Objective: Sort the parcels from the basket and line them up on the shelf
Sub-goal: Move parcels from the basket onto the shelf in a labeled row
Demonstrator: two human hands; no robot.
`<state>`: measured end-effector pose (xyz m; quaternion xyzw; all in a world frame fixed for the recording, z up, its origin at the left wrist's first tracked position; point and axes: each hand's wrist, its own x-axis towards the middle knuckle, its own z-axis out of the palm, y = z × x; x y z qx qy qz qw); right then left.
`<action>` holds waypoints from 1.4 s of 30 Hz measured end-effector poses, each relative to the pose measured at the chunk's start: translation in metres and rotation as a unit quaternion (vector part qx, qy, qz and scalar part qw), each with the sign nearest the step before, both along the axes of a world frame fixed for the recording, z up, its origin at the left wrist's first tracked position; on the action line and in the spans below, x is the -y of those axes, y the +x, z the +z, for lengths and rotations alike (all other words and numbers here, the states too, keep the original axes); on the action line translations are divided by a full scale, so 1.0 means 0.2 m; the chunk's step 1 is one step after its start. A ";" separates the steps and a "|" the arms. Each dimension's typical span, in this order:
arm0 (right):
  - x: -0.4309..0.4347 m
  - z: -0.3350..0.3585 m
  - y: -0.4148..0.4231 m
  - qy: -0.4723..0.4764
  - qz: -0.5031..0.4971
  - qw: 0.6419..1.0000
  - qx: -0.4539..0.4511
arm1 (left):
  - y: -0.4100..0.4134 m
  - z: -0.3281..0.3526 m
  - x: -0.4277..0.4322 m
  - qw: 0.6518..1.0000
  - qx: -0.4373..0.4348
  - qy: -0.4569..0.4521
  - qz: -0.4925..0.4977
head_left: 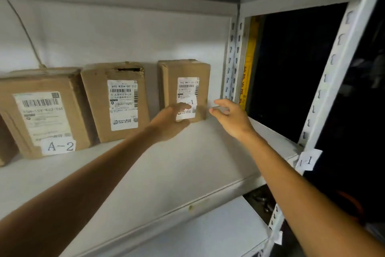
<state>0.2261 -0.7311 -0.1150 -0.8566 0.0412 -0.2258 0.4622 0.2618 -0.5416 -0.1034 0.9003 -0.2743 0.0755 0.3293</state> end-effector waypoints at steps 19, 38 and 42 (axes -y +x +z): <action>-0.14 -0.23 -1.70 -0.011 -0.351 0.929 -0.119 | -0.98 -0.14 0.32 0.900 -0.034 0.089 -0.424; -0.66 -1.01 -3.69 0.150 -0.493 0.835 -0.192 | -2.80 -0.91 0.34 0.722 -0.074 0.221 -0.651; -0.72 -1.18 -3.92 0.178 -0.513 0.810 -0.220 | -3.01 -1.07 0.34 0.690 -0.064 0.258 -0.673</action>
